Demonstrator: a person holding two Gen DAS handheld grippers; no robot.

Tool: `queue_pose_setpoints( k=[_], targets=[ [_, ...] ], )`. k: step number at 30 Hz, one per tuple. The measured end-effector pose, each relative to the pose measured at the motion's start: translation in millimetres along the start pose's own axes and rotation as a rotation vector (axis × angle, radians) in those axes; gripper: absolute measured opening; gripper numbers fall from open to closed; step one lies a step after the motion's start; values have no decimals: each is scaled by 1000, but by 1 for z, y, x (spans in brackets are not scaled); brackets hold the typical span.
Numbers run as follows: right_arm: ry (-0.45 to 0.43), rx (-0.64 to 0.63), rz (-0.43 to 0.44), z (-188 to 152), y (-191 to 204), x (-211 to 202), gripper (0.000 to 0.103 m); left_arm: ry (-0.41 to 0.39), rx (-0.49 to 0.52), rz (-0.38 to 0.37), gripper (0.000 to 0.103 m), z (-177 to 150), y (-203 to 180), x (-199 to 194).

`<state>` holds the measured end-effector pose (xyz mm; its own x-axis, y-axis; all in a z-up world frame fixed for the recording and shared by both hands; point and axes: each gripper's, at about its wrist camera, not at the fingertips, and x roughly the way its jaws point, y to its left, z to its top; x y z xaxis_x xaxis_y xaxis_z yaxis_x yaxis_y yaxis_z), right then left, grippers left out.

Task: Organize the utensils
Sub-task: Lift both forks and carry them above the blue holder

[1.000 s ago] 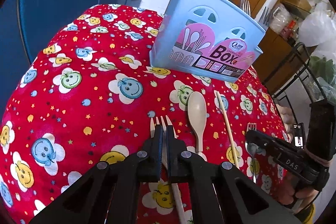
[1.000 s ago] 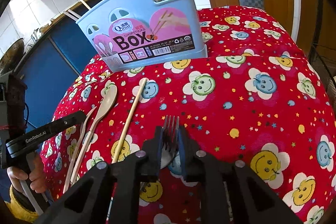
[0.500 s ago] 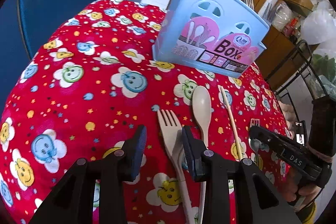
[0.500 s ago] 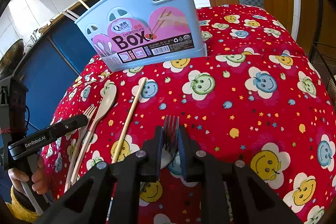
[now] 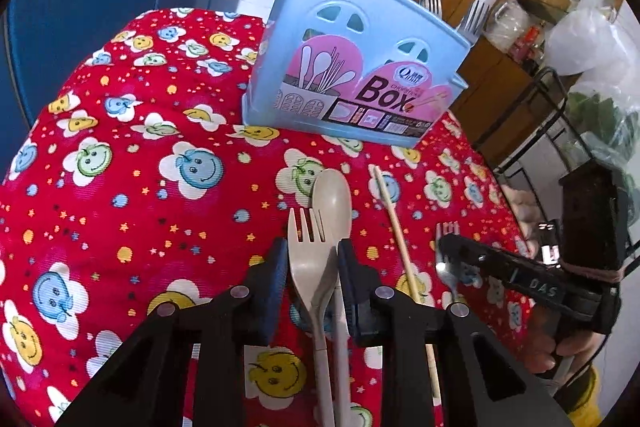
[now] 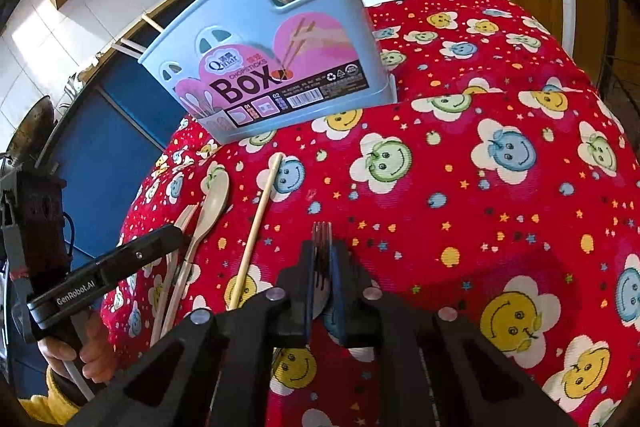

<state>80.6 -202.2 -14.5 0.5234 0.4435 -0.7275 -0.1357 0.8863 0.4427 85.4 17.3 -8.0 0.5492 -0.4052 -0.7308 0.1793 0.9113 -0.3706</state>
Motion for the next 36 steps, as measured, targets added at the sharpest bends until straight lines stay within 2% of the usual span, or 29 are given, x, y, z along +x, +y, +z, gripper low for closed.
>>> queue_pose_setpoints(
  k=[1, 7, 21, 36],
  targets=[
    [-8, -4, 2, -1, 1, -1, 4, 4, 4, 13, 26, 0, 0, 1],
    [-98, -41, -5, 1, 13, -23, 3, -42, -7, 7, 25, -1, 3, -11],
    [-374, -186, -132, 9, 56, -89, 3, -279, 61, -52, 25, 6, -20, -75],
    [-507, -250, -234, 55, 73, -131, 3, -405, 99, -61, 25, 45, -36, -107]
  ],
)
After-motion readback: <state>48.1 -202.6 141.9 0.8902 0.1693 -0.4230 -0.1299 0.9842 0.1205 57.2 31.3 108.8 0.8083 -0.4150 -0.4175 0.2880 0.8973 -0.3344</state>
